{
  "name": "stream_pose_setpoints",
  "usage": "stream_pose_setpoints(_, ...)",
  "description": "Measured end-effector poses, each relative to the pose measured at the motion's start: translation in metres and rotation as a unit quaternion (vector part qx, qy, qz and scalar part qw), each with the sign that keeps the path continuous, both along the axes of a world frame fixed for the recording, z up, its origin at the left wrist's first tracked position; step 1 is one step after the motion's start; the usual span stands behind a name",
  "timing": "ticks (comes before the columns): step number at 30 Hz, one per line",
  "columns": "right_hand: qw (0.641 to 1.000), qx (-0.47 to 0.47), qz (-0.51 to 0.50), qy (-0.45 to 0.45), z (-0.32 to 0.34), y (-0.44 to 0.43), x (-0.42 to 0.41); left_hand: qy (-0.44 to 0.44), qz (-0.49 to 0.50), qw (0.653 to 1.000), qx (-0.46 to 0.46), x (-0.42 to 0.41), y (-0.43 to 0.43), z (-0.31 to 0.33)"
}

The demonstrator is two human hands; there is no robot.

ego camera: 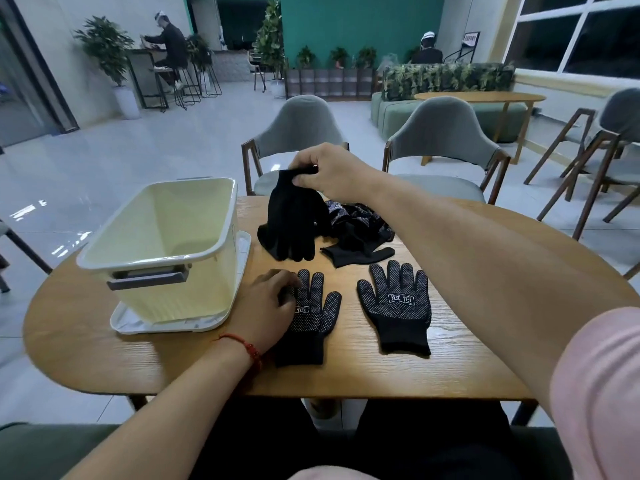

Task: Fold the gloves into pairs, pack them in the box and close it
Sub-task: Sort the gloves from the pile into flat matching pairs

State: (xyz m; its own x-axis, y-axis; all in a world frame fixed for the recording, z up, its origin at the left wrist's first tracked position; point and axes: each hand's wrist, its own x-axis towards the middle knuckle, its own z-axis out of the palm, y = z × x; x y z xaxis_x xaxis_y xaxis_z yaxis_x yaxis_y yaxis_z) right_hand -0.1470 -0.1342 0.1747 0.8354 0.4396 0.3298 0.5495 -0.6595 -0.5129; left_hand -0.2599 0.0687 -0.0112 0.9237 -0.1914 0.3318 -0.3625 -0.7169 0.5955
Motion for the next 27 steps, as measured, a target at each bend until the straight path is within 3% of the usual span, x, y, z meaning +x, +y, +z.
stream_pose_setpoints(5,0.997,-0.065,-0.031,-0.035,-0.002,-0.001,-0.006,0.026,-0.042,0.998,0.040,-0.007,0.012,-0.002)
stream_pose_setpoints(12,0.989,-0.088,-0.004,-0.117,-0.022,0.005,-0.046,-0.014,-0.039,0.994,0.102,-0.009,0.008,-0.004)
stream_pose_setpoints(17,0.992,-0.077,0.035,-0.097,-0.094,0.003,-0.109,0.006,-0.019,0.995,0.098,-0.009,0.009,-0.006)
stream_pose_setpoints(22,0.998,0.025,-0.019,-0.060,-0.152,0.004,-0.149,-0.026,-0.034,0.995,0.088,-0.017,0.005,0.002)
stream_pose_setpoints(27,0.996,-0.034,-0.016,-0.077,-0.179,0.007,-0.170,-0.005,-0.019,0.998,0.061,-0.016,0.026,-0.001)
